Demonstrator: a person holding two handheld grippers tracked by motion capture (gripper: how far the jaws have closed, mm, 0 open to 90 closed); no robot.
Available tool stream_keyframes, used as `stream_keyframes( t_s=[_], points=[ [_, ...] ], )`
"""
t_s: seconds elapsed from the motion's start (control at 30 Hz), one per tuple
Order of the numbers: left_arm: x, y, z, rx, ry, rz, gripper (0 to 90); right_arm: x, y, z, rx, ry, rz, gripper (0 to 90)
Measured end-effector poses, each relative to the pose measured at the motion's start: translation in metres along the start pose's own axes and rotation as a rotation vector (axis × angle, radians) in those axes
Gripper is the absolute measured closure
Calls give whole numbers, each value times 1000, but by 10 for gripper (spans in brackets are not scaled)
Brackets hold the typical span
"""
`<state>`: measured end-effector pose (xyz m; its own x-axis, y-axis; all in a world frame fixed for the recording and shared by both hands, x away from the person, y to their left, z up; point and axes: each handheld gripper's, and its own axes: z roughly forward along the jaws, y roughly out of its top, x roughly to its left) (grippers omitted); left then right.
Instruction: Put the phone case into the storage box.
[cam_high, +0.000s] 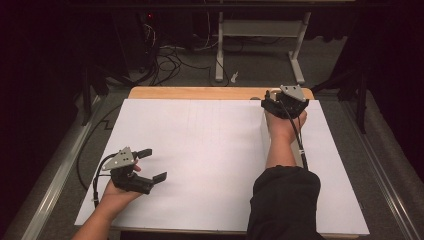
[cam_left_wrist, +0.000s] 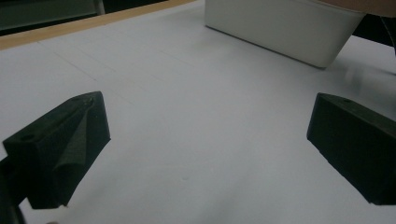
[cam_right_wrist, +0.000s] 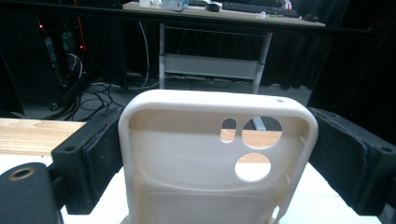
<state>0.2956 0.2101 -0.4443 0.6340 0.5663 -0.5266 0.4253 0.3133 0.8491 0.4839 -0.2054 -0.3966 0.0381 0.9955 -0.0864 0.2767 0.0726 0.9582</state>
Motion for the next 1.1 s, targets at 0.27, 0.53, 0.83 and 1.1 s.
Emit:
stream_keyframes(
  t_s=[0.27,0.53,0.83,1.1],
  points=[
    [0,0,0,-1,-1,-2,5,-2,0,2,18,15,8,65],
    [0,0,0,-1,0,-3,5,-4,0,2,23,22,23,9],
    [1,0,1,3,2,-2,5,-4,0,1,26,41,19,4],
    [1,0,1,1,3,-2,5,-4,2,-2,22,48,17,4]
  ],
)
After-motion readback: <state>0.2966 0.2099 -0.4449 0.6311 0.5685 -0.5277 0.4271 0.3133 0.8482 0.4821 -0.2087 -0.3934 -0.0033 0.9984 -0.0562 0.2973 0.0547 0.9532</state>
